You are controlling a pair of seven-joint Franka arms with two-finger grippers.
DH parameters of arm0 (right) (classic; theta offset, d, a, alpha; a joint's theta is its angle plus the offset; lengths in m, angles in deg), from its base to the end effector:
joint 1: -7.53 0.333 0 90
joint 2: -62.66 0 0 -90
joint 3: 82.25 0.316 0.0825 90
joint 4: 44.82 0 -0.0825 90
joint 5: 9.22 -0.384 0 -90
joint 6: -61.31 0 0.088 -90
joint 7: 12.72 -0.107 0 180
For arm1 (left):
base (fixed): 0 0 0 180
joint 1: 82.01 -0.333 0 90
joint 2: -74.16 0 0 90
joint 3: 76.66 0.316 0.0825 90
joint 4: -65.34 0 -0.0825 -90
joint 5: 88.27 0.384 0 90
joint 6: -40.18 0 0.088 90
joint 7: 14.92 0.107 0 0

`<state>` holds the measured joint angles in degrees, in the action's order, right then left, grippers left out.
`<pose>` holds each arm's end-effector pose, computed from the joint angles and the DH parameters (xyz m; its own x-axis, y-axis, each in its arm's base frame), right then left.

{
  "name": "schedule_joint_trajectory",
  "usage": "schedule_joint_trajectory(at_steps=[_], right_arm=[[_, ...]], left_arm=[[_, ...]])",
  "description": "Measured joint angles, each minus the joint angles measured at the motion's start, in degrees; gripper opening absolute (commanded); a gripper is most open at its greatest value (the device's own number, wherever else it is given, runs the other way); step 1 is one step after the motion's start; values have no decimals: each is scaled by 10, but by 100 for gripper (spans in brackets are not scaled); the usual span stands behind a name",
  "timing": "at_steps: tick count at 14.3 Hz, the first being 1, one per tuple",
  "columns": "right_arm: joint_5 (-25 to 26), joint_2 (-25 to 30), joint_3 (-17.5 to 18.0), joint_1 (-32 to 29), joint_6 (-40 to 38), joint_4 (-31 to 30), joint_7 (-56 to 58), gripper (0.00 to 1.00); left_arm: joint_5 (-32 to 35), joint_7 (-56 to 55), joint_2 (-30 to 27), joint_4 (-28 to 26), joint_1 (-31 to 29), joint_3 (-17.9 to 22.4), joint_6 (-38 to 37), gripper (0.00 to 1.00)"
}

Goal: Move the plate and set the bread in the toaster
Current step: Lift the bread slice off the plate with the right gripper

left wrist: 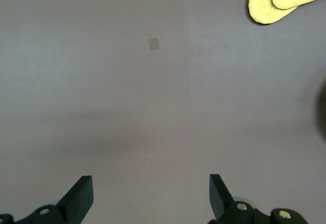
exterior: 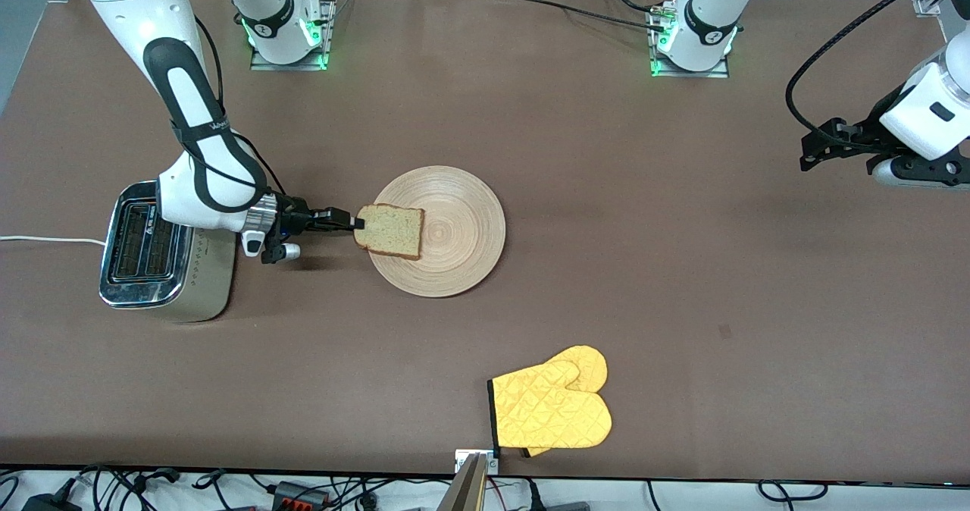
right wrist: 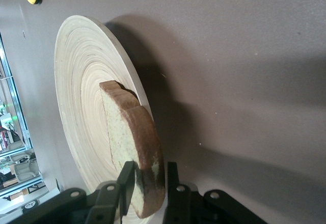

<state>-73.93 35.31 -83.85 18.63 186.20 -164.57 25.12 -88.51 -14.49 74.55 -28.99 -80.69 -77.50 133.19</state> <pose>0.5421 0.1248 0.1772 0.9906 0.0187 -0.1357 -0.0857 -0.6881 -0.7205 0.5585 -0.0215 0.5895 0.9985 -0.0450 -0.0298 -0.0448 -0.9990 0.0045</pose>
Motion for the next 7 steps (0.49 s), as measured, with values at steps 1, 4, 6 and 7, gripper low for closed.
schedule_joint_trajectory(at_steps=[1, 4, 6, 7], right_arm=[[0, 0, 0, 0, 0, 0, -1, 32], [0, 0, 0, 0, -1, 0, -3, 24], [0, 0, 0, 0, -1, 0, -4, 10], [0, 0, 0, 0, -2, 0, -4, 3]], left_arm=[[0, 0, 0, 0, 0, 0, 0, 100], [0, 0, 0, 0, 0, -1, 0, 100], [0, 0, 0, 0, 0, -1, 0, 100], [0, 0, 0, 0, 0, -1, 0, 100]])
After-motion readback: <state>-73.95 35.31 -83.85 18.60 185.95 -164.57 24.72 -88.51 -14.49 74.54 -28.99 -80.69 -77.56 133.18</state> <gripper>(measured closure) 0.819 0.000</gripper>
